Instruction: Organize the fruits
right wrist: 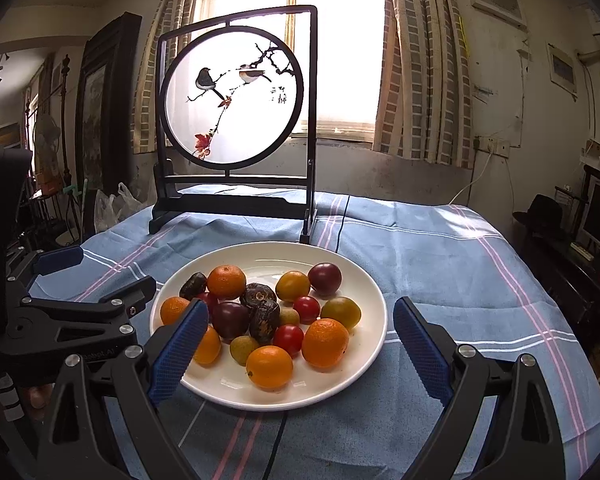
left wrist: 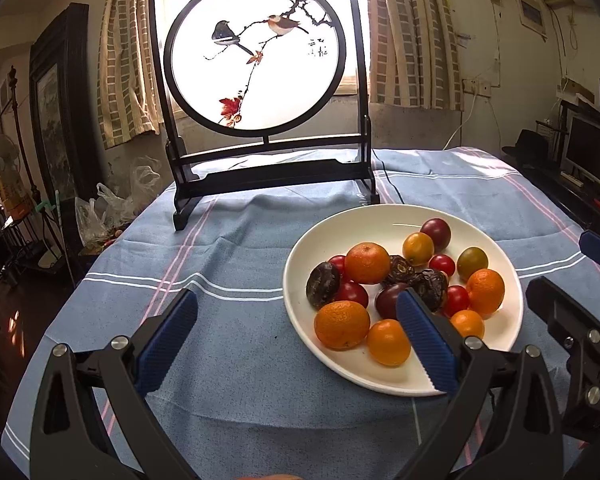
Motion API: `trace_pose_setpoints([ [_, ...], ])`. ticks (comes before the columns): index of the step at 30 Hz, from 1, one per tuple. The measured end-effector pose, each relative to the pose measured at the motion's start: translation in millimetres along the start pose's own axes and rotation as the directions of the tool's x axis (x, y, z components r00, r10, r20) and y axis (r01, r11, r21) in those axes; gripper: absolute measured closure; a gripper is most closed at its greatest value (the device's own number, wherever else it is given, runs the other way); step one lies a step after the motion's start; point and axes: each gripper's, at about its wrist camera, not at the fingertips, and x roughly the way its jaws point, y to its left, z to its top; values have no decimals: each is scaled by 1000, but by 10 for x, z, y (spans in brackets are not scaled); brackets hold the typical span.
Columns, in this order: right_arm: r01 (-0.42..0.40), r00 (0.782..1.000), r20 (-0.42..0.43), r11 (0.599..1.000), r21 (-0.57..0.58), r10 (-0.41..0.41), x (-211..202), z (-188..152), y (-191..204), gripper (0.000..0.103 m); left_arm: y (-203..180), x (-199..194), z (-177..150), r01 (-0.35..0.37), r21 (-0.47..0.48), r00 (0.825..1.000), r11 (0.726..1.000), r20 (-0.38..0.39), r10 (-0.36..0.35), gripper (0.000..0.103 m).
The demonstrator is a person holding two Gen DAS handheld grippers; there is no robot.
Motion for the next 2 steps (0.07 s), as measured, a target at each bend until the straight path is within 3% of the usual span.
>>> trace_pose_setpoints([
  [2,0,1000,-2,1000,1,0,1,-3,-1,9,0,3,1,-1,0,1000,1000,0,1,6],
])
